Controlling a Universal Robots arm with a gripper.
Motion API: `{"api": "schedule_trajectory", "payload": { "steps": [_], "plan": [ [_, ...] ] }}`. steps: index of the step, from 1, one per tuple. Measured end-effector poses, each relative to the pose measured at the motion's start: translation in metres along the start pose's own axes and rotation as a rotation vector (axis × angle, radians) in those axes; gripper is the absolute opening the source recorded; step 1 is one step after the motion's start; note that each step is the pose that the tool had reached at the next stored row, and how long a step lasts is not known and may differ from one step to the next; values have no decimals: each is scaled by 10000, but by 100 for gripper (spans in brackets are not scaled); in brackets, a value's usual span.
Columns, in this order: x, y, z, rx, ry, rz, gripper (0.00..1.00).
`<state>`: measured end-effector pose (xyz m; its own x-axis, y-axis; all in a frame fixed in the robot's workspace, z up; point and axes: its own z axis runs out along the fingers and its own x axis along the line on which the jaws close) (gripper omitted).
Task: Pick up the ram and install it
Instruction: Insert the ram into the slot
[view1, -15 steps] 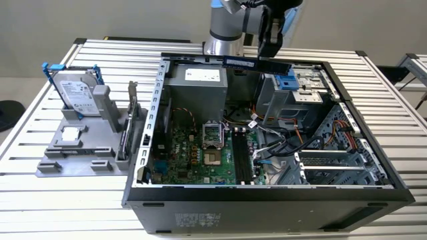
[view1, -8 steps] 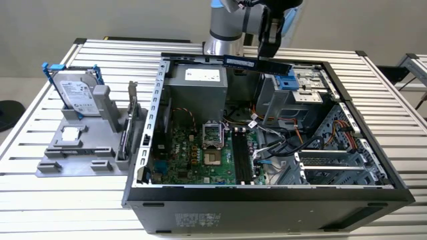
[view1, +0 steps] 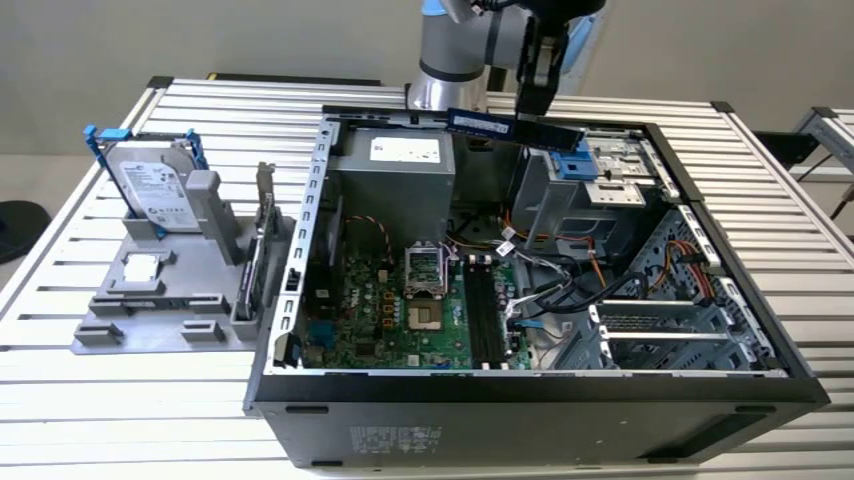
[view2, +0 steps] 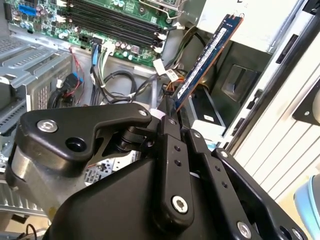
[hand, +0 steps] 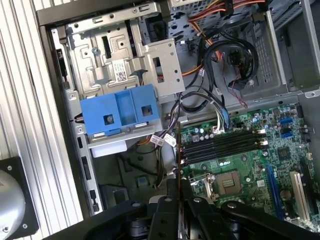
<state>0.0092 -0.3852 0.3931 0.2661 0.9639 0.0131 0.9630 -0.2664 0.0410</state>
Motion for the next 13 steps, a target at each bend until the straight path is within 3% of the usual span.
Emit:
{"api": "schedule_trajectory", "payload": {
  "steps": [13],
  "plan": [
    [0, 0, 0, -10, -32, 780, 0]
  ]
}}
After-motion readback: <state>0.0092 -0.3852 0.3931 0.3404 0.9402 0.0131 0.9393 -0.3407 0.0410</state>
